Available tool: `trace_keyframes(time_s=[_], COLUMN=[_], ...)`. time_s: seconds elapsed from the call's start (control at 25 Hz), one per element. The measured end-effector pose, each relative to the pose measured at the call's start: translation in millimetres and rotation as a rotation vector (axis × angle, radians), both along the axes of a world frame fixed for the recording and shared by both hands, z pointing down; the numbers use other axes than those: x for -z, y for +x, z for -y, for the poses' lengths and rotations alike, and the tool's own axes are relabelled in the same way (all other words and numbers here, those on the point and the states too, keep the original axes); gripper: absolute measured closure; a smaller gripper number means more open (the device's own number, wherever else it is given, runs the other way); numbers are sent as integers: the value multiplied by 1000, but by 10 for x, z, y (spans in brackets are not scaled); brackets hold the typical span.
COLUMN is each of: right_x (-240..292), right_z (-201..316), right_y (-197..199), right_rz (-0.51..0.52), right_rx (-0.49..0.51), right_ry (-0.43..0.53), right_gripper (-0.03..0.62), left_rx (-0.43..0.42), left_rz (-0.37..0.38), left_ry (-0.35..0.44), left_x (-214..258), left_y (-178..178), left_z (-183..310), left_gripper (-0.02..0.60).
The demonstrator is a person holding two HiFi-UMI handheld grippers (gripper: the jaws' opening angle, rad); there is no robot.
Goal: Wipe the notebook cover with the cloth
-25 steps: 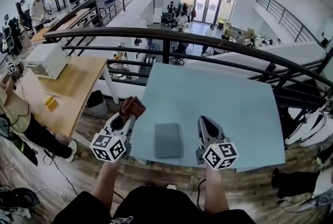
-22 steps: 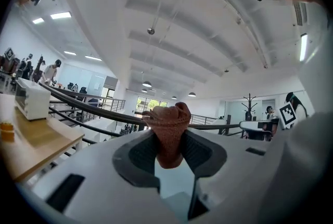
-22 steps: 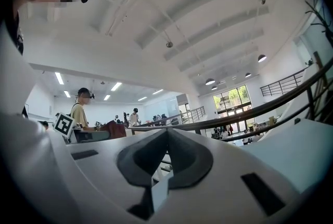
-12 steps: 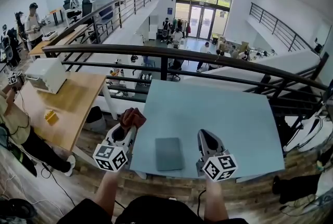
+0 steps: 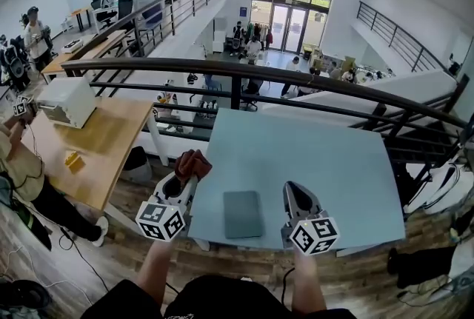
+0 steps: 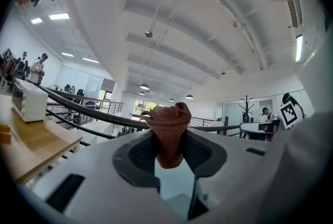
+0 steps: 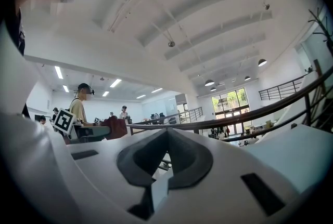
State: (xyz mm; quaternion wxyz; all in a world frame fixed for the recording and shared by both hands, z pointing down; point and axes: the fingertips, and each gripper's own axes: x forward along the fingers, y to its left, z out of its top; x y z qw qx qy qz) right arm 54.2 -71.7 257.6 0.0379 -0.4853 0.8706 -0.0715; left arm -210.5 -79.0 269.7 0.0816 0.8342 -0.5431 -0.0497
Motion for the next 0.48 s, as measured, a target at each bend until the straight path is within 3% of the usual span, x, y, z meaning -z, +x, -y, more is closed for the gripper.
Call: trace_keyframes(time_s=[0.48], right_x=[-15], right_z=[-31], right_y=[-73], right_rz=[-17], right_rx=[7], right_ry=[6], right_gripper=[589], left_rx=[-13], left_rz=[4], left_ry=[-2], left_x=[-27], left_y=[-12], left_z=[-42], left_gripper=[454])
